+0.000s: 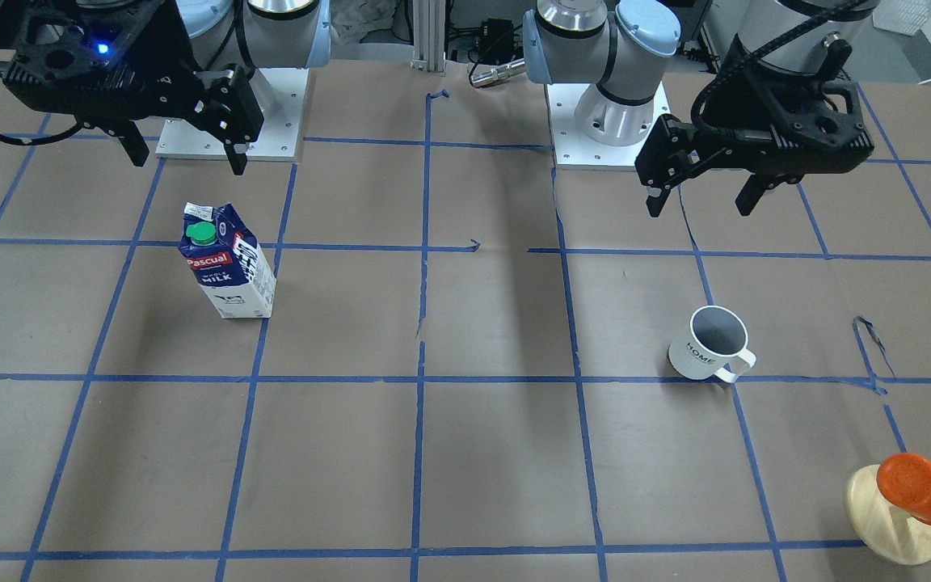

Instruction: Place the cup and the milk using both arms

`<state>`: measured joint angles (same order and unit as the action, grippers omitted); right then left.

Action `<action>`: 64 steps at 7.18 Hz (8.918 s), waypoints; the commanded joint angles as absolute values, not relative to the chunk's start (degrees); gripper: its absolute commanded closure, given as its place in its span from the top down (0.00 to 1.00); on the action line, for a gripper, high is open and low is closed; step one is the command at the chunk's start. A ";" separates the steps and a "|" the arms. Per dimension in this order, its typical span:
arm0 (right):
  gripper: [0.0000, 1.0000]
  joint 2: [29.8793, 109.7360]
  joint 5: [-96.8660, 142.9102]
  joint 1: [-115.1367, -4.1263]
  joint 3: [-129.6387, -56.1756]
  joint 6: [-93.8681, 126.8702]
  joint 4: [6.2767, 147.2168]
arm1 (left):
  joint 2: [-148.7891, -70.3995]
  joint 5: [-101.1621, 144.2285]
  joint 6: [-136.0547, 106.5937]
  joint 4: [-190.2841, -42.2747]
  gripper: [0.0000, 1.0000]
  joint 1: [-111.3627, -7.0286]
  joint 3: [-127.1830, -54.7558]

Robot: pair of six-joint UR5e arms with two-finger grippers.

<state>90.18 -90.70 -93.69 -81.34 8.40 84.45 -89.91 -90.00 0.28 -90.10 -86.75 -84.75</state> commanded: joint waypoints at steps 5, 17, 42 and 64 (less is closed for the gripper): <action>1.00 90.18 -90.62 -93.78 -81.39 8.53 84.20 | -89.74 -90.09 0.09 -90.09 1.00 -86.84 -84.99; 1.00 90.18 -90.44 -93.87 -81.47 8.53 84.02 | -90.08 -89.56 -0.78 -90.09 1.00 -86.84 -84.82; 1.00 90.26 -90.35 -93.95 -82.00 8.44 83.94 | -100.71 -89.21 27.07 -61.61 1.00 -64.51 -110.48; 1.00 90.18 -90.35 -93.87 -82.35 8.35 84.20 | -125.24 -86.39 -26.63 -56.34 0.34 -105.12 -80.42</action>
